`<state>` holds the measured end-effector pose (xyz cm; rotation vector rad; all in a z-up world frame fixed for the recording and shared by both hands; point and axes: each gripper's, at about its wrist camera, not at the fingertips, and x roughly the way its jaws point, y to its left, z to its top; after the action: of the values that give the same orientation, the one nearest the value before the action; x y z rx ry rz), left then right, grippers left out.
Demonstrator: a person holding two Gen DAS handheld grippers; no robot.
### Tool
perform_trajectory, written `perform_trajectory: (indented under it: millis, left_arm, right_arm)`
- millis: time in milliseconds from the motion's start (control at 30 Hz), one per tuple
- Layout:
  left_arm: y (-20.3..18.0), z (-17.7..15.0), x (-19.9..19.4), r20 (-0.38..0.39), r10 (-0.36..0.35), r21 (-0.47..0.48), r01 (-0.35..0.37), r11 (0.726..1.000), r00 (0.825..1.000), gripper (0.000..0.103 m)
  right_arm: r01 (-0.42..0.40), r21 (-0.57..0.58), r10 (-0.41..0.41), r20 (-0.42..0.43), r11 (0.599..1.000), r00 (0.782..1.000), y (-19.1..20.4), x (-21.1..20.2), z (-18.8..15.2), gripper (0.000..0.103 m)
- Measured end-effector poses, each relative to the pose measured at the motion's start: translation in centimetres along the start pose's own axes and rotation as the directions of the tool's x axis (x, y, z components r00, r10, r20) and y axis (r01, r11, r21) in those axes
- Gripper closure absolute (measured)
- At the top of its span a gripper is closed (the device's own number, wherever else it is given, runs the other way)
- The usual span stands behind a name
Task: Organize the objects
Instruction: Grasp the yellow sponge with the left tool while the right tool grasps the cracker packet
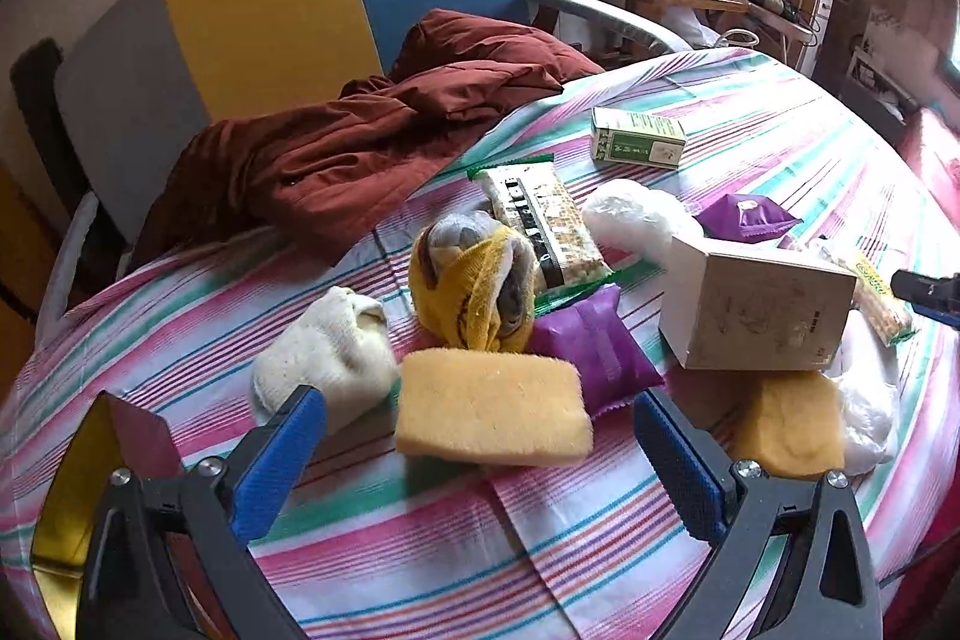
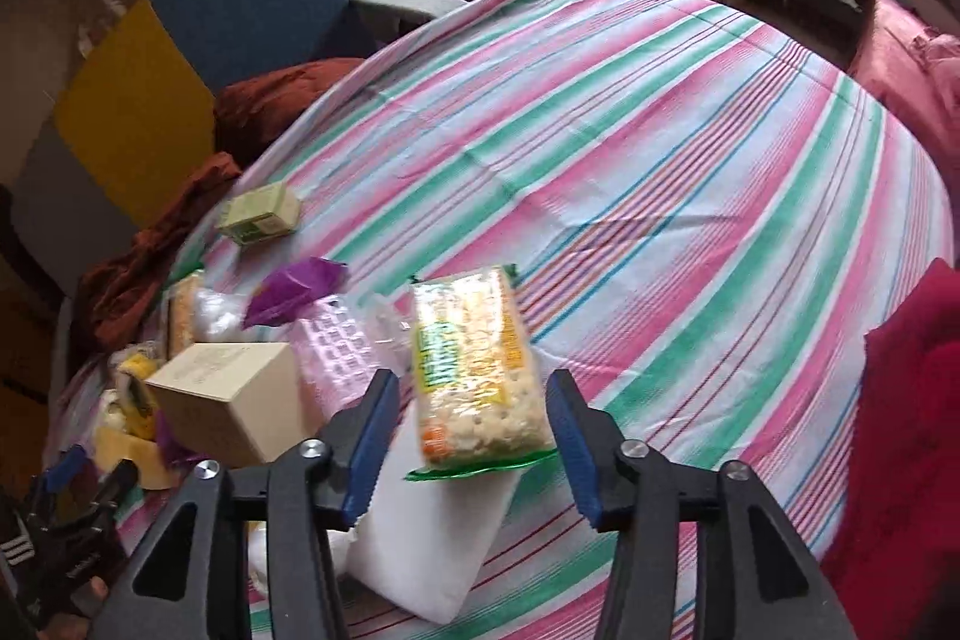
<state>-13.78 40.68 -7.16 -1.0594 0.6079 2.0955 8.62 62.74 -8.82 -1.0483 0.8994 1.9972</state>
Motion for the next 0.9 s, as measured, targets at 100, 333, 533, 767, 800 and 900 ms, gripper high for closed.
perform_trajectory:
  millis: [100,333,533,767,800,900]
  left_arm:
    - [0.2,0.1,0.6,-0.011,-0.029,0.003,0.029,1.000,1.000,0.015]
    - [0.0,-0.4,0.5,0.000,-0.110,0.011,0.110,0.994,0.994,0.043]
    - [0.5,-1.7,-3.8,0.073,-0.165,-0.028,0.167,0.985,0.984,0.043]
    - [1.5,-5.3,-11.0,0.157,-0.135,-0.082,0.149,0.985,0.978,0.042]
    - [1.8,-5.9,-11.9,0.163,-0.119,-0.091,0.135,0.987,0.979,0.042]
    - [3.5,-8.1,-14.9,0.193,-0.041,-0.138,0.068,0.988,0.980,0.041]
  right_arm:
    - [0.015,-0.027,-0.016,-0.037,1.000,0.999,0.6,1.0,0.0,0.042]
    - [0.087,-0.088,-0.094,-0.075,0.992,0.993,1.1,2.6,-0.1,0.054]
    - [0.074,-0.083,-0.078,-0.045,0.994,0.996,0.8,1.7,0.1,0.055]
    - [-0.049,-0.071,0.054,0.060,0.996,0.997,1.3,-0.8,0.5,0.055]
    - [-0.069,-0.089,0.076,0.079,0.994,0.994,1.7,-1.4,0.4,0.055]
    - [-0.115,-0.129,0.131,0.125,0.985,0.983,2.3,-2.8,0.0,0.055]
